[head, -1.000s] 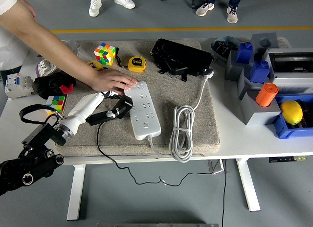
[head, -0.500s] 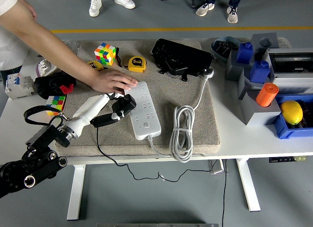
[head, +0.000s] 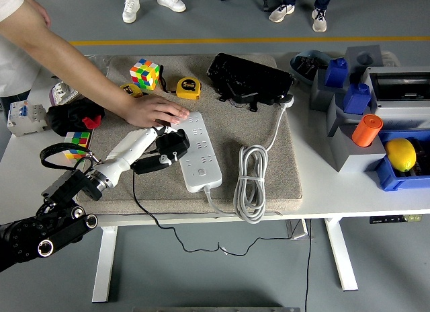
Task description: Put the plug near the board,insert it into the board,press the button,pull the plug out
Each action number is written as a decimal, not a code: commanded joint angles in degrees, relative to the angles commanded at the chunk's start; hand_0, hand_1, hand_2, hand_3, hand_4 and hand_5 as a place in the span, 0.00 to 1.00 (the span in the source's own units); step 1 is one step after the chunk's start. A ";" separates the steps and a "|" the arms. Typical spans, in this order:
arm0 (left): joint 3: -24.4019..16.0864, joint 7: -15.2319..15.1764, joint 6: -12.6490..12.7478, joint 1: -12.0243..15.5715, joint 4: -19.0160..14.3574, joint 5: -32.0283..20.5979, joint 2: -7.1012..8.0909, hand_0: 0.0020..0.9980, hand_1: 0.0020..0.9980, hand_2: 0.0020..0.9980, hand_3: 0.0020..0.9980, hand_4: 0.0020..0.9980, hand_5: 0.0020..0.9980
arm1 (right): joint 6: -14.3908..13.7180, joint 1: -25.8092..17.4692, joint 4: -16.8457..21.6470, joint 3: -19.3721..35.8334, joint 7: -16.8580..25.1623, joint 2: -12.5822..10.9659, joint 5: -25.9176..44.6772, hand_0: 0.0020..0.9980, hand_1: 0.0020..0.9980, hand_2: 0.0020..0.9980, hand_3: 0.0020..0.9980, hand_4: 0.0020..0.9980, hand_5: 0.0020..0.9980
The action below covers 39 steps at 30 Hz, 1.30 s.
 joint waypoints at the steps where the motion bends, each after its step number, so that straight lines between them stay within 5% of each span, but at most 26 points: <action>1: 0.19 0.03 0.00 -0.15 -0.04 0.06 -0.08 0.73 0.75 0.74 0.75 0.83 0.96 | 0.00 0.00 -0.02 0.02 0.00 0.02 0.01 0.70 0.70 0.67 0.57 1.00 0.49; 39: 3.22 1.57 -0.70 -2.54 -0.21 0.17 -1.72 0.71 0.74 0.73 0.74 0.85 0.96 | 0.08 0.09 -0.06 0.18 0.14 0.23 0.12 0.70 0.70 0.67 0.57 1.00 0.49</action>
